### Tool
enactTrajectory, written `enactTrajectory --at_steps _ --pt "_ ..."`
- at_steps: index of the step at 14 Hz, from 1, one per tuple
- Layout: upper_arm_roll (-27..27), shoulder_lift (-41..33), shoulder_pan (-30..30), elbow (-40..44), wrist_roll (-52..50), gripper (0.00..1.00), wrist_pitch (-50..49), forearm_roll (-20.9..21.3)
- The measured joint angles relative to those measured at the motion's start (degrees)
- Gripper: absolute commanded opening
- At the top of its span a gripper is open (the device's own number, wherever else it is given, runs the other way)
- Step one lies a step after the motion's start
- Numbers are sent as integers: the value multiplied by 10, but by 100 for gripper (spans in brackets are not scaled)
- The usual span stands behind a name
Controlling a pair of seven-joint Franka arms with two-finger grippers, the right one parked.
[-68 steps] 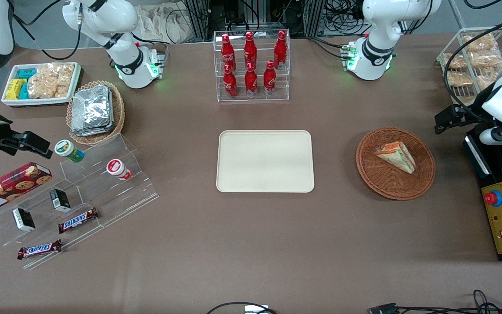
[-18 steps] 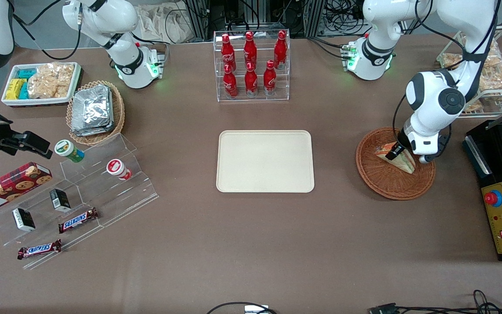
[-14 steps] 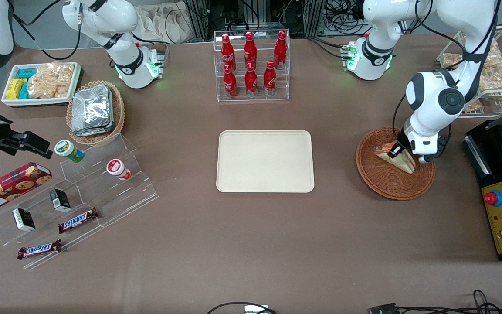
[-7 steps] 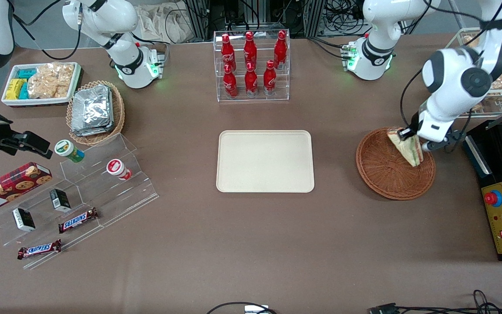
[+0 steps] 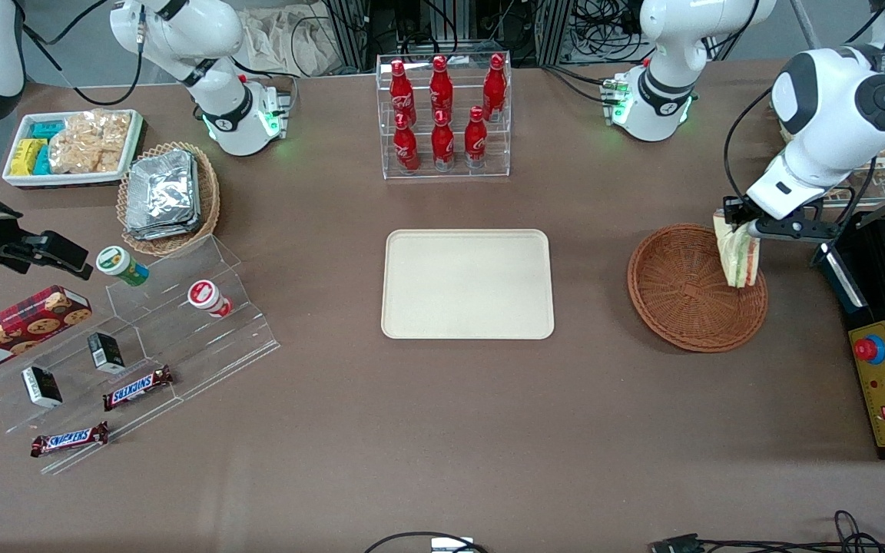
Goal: Place sandwich from basket to tray
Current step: 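Lift the sandwich out of the basket with the left gripper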
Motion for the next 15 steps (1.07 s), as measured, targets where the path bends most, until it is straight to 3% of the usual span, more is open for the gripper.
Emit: enactTrajectory --at_steps 7,15 --pt "-115 11 -5 81 -91 12 -30 -6" --pt "-269 120 -7 197 -272 13 -60 -7"
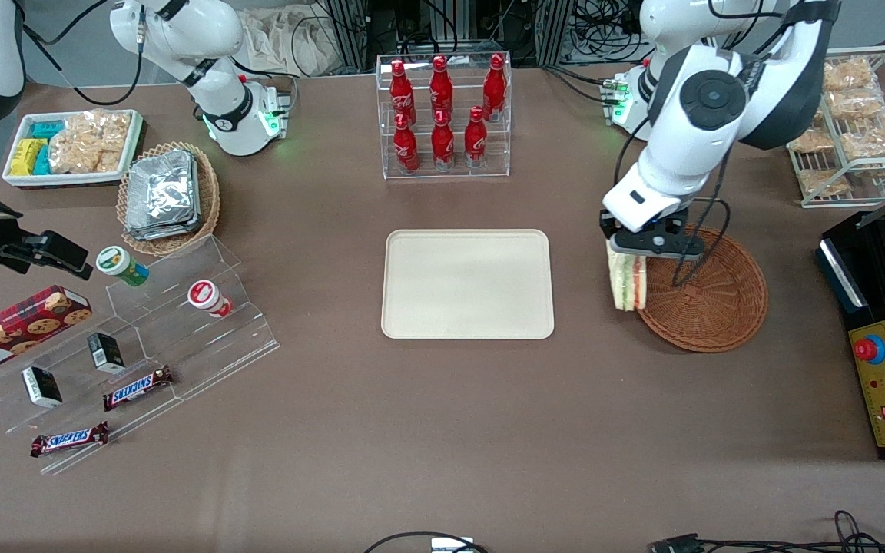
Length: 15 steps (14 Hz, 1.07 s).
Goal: Place sandwich from basket to tray
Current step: 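Lift the sandwich out of the basket with the left gripper, then carry the sandwich over the cream tray with the left gripper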
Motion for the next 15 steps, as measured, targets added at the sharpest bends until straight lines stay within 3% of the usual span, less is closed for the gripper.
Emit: enactTrajectory --at_steps 5,10,13,15 --pt "-68 30 0 11 -31 13 24 -26" --pt "-114 72 -12 10 -81 14 66 -23" --pt "-114 98 -26 7 -103 14 82 -7" --pt "-114 120 -34 -8 -138 14 116 32"
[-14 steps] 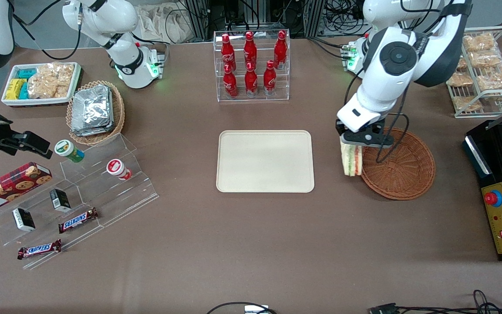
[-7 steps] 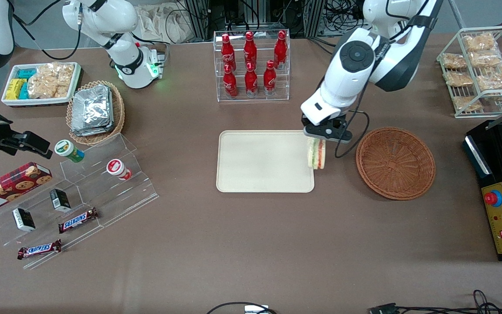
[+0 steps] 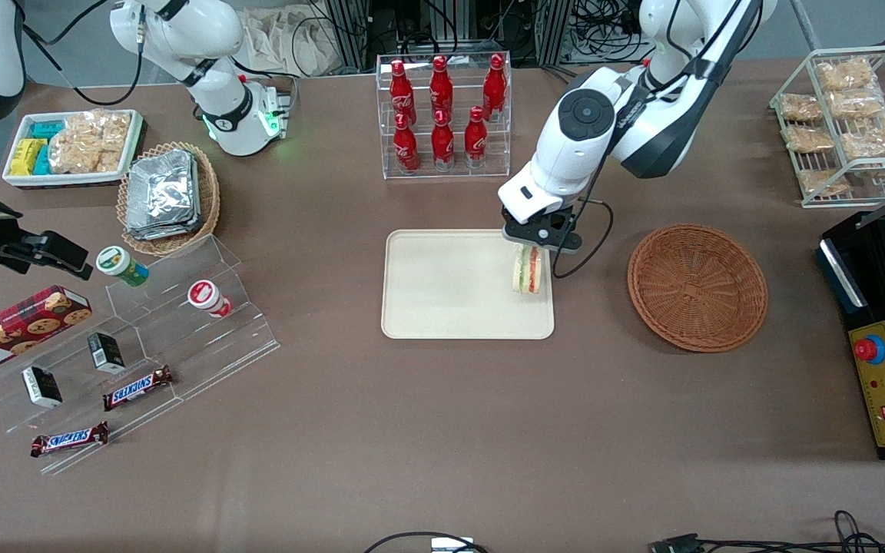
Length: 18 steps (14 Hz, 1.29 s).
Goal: Place sandwich from basket to tray
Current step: 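Carry the sandwich over the cream tray with the left gripper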
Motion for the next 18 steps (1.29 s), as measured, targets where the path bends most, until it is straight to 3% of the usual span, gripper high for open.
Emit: enactTrajectory --at_steps 8,12,13,14,15,16,18 --pt "0 150 -25 -9 -182 14 67 225" --pt "0 203 -27 0 -243 17 69 303" --pt "0 212 -29 2 -256 22 69 318" --pt "0 219 -32 3 -267 39 69 330" --pt "0 225 -35 5 -279 74 69 341" --pt "0 228 -37 8 -285 100 69 345" --pt "0 232 -38 10 -290 100 69 348"
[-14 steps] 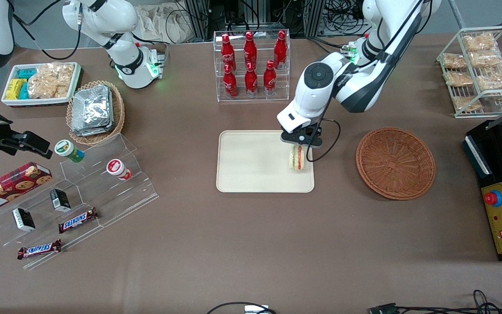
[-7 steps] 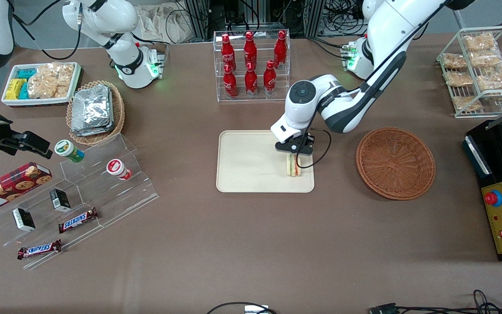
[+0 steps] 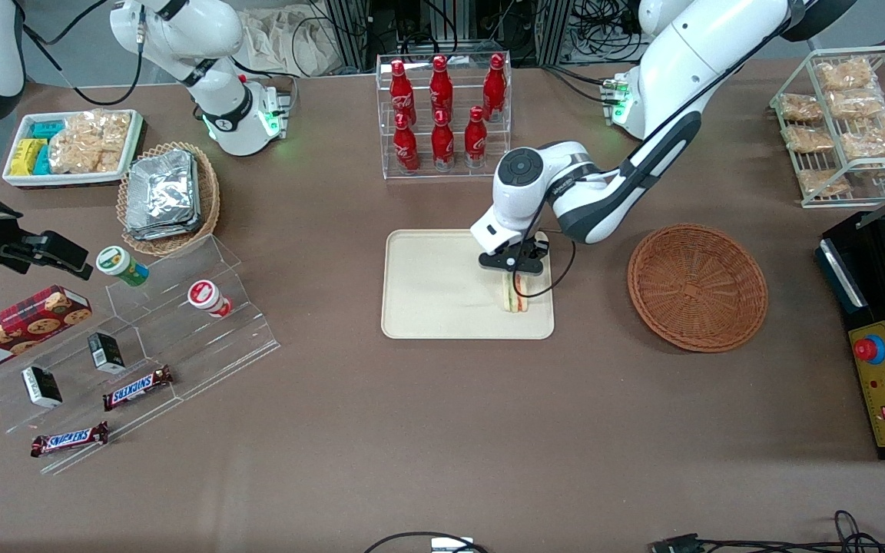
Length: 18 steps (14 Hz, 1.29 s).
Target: Place sandwich from basket to tray
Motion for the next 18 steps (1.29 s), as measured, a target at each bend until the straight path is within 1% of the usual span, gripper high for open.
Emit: enactTrajectory --at_steps 4,6,12,15,18 --pt "2 5 0 11 -6 100 -1 1" --pt "3 5 1 32 -12 100 -16 1" --pt "2 -1 5 172 -72 100 -143 0" --pt "3 -7 38 216 -75 100 -173 -2" --pt "2 -15 92 222 -73 100 -174 -3"
